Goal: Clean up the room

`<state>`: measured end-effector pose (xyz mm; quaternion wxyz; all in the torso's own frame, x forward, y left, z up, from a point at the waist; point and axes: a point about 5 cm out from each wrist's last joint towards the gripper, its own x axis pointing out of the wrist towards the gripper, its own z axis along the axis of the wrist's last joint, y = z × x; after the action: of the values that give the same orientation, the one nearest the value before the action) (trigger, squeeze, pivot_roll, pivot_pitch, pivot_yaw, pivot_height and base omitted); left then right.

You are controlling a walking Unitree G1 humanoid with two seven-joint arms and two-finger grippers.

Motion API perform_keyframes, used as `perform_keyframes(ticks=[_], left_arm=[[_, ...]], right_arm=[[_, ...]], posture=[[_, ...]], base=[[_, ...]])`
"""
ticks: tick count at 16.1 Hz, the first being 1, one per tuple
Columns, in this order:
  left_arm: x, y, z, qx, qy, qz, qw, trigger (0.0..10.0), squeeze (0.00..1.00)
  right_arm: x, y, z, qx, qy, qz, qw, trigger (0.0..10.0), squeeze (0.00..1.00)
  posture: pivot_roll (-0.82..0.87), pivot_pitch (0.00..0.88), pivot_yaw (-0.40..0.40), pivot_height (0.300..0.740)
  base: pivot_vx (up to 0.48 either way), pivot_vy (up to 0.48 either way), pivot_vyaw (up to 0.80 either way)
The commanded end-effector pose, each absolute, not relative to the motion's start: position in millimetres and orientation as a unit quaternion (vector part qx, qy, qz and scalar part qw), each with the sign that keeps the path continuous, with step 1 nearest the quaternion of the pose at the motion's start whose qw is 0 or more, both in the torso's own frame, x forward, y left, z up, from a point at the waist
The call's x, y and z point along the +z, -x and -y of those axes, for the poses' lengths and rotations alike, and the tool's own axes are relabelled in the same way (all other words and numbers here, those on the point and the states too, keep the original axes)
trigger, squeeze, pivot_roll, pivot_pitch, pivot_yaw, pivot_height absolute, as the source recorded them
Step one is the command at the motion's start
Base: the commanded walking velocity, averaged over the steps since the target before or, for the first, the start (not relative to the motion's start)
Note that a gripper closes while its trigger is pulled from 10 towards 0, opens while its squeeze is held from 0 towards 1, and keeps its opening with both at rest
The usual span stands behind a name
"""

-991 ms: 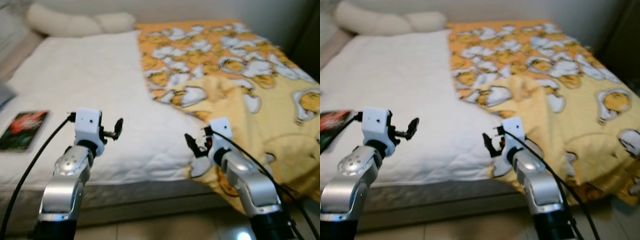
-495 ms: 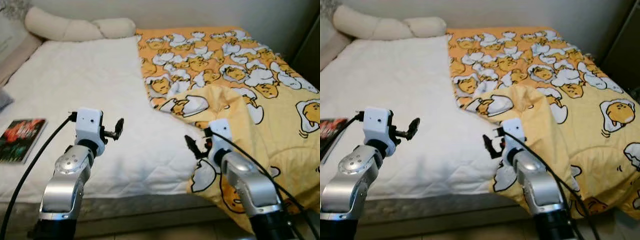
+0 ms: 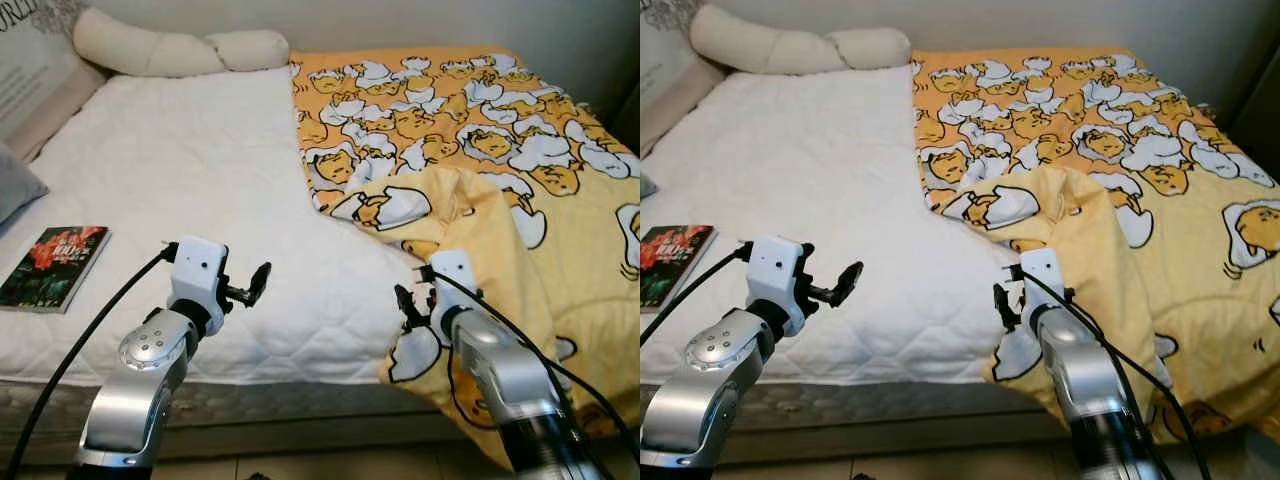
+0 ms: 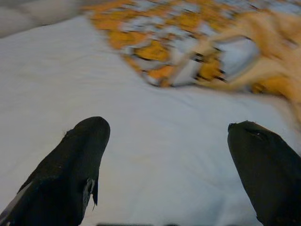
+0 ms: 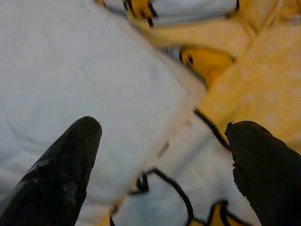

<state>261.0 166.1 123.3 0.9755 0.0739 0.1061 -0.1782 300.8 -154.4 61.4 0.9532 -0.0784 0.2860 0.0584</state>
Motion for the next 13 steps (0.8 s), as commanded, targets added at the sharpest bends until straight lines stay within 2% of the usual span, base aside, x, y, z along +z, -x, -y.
perform_keyframes(ticks=[1, 3, 5, 6, 7, 9, 10, 11, 13], left_arm=[[129.0, -258.3, -157.7, -0.227, -0.081, -0.104, 0.965, 10.0, 1.00], [128.9, -255.1, -156.3, -0.256, -0.087, -0.111, 0.956, 10.0, 1.00], [126.7, -246.8, -157.9, -0.319, -0.099, -0.137, 0.933, 10.0, 1.00], [125.9, -243.7, -157.9, -0.340, -0.103, -0.145, 0.924, 10.0, 1.00], [125.5, -239.2, -156.5, -0.368, -0.107, -0.154, 0.911, 10.0, 1.00], [127.2, -231.7, -152.7, -0.418, -0.109, -0.167, 0.886, 10.0, 1.00], [129.1, -229.6, -151.2, -0.436, -0.112, -0.170, 0.877, 10.0, 1.00], [131.4, -227.7, -151.2, -0.451, -0.122, -0.175, 0.867, 10.0, 1.00], [134.2, -225.4, -152.4, -0.464, -0.134, -0.181, 0.857, 10.0, 1.00]], right_arm=[[54.9, -307.9, 153.9, 0.045, 0.097, -0.304, 0.947, 10.0, 1.00], [51.2, -313.5, 151.5, 0.038, 0.097, -0.314, 0.944, 10.0, 1.00], [35.0, -322.1, 142.5, 0.030, 0.083, -0.359, 0.929, 10.0, 1.00], [31.4, -324.2, 140.7, 0.027, 0.071, -0.369, 0.926, 10.0, 0.41], [29.8, -326.8, 139.3, 0.027, 0.053, -0.373, 0.926, 10.0, 0.00], [28.8, -329.5, 140.9, 0.026, 0.054, -0.377, 0.924, 10.0, 0.00], [28.6, -330.3, 142.6, 0.027, 0.063, -0.378, 0.923, 9.4, 0.00], [28.4, -331.2, 147.0, 0.023, 0.085, -0.381, 0.921, 7.3, 0.00], [28.5, -332.2, 153.4, 0.013, 0.107, -0.382, 0.918, 7.0, 0.00]], posture=[[-0.04, 0.000, 0.062, 0.740], [-0.03, 0.000, 0.063, 0.740], [-0.01, 0.000, 0.061, 0.740], [0.00, 0.000, 0.062, 0.740], [0.01, 0.019, 0.065, 0.740], [0.03, 0.056, 0.067, 0.740], [0.05, 0.086, 0.066, 0.740], [0.08, 0.120, 0.059, 0.740], [0.09, 0.147, 0.056, 0.740]], base=[[0.000, 0.000, 0.00], [0.000, 0.000, 0.00], [0.000, 0.000, 0.00], [0.000, 0.000, 0.00], [0.000, 0.000, 0.00], [0.000, 0.000, 0.00], [0.000, 0.000, 0.00], [0.000, 0.000, 0.00], [0.000, 0.000, 0.00]])
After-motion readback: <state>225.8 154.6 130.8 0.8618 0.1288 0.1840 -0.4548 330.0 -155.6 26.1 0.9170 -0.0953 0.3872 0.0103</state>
